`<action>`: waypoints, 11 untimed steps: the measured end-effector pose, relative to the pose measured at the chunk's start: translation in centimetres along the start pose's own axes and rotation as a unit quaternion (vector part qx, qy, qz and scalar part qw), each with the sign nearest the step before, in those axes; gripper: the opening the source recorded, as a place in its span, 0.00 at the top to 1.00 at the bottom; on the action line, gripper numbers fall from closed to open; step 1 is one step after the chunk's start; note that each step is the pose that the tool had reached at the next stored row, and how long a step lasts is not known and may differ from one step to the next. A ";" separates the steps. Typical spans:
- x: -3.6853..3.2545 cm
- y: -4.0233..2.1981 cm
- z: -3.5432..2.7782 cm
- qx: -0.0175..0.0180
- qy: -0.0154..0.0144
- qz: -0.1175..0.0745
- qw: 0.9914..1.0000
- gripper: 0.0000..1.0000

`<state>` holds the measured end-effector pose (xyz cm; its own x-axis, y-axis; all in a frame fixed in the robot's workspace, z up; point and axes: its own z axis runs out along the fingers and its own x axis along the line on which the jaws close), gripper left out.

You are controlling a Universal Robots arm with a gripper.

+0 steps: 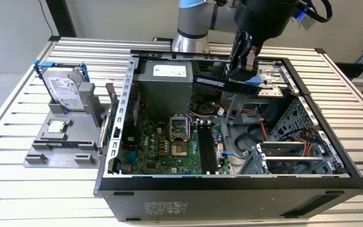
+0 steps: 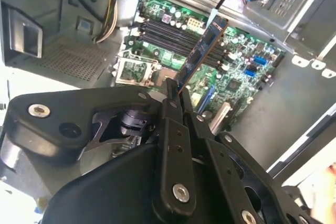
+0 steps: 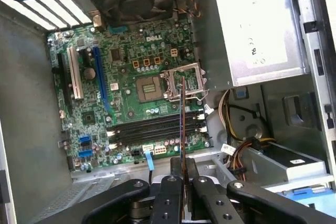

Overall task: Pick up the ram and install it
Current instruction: 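Pick up the ram and move it above insertion slot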

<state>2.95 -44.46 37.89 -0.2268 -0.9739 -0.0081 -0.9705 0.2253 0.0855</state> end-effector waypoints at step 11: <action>0.00 0.00 0.00 0.001 -0.005 0.060 0.998 1.00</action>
<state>2.95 -44.46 37.89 -0.3423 -0.9396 -0.0087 -0.9365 0.3404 0.0837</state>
